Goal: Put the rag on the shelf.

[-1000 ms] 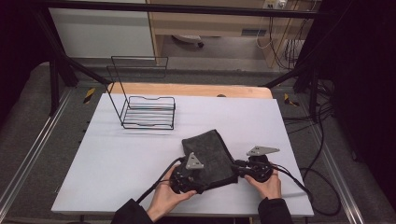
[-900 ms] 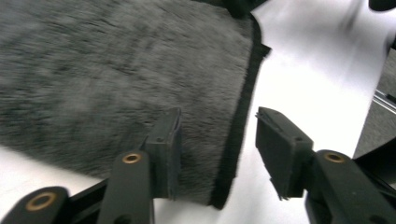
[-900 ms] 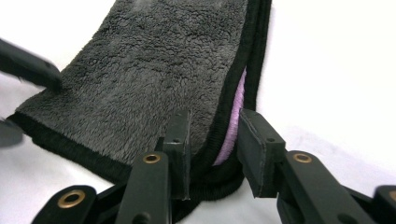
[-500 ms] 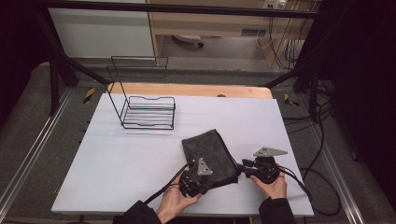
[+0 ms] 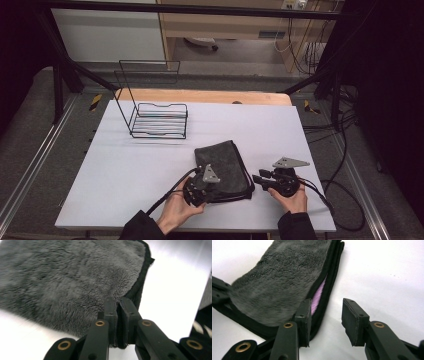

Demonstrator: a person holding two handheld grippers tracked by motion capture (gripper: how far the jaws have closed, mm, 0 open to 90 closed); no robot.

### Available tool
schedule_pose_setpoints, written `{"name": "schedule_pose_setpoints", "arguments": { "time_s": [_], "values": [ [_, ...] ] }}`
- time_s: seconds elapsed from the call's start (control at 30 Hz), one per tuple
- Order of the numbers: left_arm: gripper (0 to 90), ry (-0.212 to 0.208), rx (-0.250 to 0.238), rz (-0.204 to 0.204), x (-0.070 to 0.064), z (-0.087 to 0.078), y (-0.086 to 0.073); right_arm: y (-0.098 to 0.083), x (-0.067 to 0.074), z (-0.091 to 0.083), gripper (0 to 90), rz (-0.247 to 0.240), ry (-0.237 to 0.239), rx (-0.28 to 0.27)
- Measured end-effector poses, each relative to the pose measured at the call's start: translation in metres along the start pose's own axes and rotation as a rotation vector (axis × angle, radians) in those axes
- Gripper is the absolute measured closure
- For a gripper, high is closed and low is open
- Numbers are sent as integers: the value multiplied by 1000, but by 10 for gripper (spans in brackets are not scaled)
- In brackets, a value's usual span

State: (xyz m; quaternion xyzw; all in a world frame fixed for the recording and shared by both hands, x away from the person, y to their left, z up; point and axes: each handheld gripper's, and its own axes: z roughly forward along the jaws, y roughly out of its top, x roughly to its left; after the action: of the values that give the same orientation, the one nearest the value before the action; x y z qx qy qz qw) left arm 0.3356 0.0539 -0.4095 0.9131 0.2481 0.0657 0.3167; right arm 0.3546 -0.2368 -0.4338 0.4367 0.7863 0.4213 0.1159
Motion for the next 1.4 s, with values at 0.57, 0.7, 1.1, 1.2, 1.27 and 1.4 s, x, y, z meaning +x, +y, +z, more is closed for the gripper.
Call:
{"name": "schedule_pose_setpoints", "arguments": {
  "time_s": [0.57, 0.7, 1.1, 1.2, 1.27, 1.4],
  "values": [
    [774, -36, -17, -23, 21, -25, -46, 4, 26, 8, 535, -24, 74, -26],
    [607, -28, -46, -68, 21, -34, -51, 5, 43, 16, 563, -37, 127, -16],
    [339, 78, -116, -268, 54, -36, -66, -2, 67, 41, 786, -41, 117, 74],
    [353, 64, -121, -284, 55, -32, -66, -1, 67, 37, 879, -38, 123, 62],
    [376, 48, -122, -291, 53, -29, -65, 0, 66, 34, 881, -39, 121, 59],
    [400, 27, -104, -292, 50, -20, -64, 3, 61, 27, 882, -25, 99, 49]
  ]
}}
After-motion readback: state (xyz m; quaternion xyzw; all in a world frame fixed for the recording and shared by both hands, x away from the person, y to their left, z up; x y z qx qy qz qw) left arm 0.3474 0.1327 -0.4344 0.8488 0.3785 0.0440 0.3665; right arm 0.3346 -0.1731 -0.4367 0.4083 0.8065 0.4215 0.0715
